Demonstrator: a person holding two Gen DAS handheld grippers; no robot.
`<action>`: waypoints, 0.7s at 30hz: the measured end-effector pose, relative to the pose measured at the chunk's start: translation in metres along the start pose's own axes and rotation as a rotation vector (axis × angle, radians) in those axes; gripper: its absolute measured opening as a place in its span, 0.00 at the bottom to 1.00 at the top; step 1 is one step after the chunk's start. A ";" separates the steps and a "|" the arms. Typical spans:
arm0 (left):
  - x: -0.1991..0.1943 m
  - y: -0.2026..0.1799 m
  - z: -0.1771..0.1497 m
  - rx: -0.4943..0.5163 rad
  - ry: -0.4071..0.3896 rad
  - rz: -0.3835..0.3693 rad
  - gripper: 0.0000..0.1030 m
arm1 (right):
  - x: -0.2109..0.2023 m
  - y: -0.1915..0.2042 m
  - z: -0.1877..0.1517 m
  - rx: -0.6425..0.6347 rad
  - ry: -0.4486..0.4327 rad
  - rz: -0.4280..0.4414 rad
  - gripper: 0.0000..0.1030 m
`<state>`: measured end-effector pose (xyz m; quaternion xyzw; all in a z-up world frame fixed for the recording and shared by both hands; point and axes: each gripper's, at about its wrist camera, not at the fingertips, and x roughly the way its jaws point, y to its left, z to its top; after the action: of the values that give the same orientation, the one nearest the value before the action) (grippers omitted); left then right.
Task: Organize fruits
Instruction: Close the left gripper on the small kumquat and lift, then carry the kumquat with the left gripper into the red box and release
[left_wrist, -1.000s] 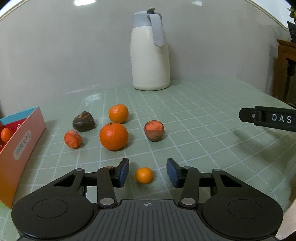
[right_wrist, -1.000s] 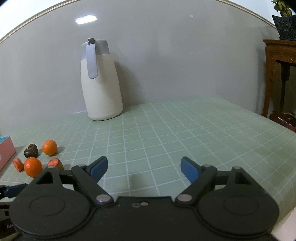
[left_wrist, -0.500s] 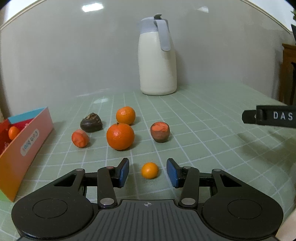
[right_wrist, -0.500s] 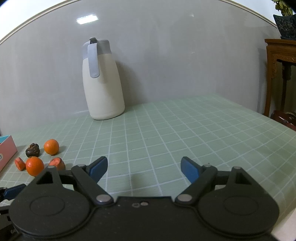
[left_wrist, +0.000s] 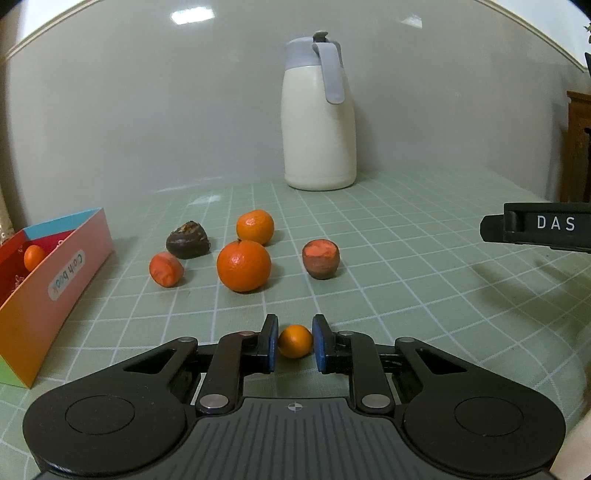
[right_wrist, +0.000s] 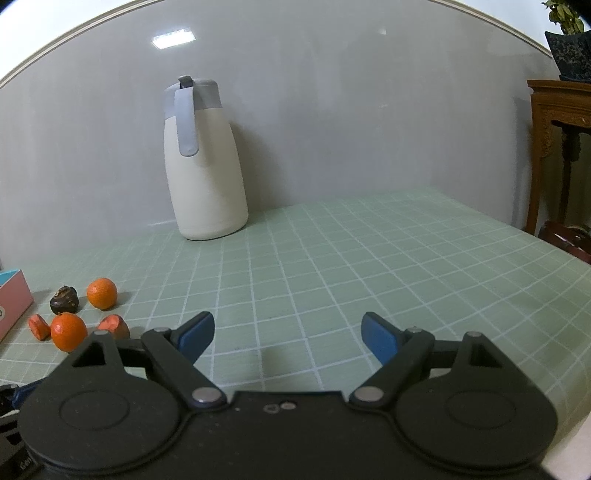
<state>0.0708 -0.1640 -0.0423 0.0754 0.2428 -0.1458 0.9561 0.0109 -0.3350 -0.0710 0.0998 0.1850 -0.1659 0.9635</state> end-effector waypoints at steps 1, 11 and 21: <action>0.000 0.000 0.001 -0.002 0.002 -0.002 0.20 | 0.000 0.000 0.000 -0.001 -0.001 0.001 0.84; 0.002 0.018 0.005 -0.051 0.036 0.014 0.19 | -0.003 0.010 0.003 -0.011 -0.004 0.024 0.84; -0.010 0.042 0.012 -0.065 -0.002 0.062 0.19 | -0.001 0.034 0.004 -0.052 0.003 0.067 0.84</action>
<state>0.0809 -0.1245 -0.0235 0.0517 0.2441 -0.1081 0.9623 0.0239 -0.3044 -0.0626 0.0810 0.1872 -0.1287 0.9705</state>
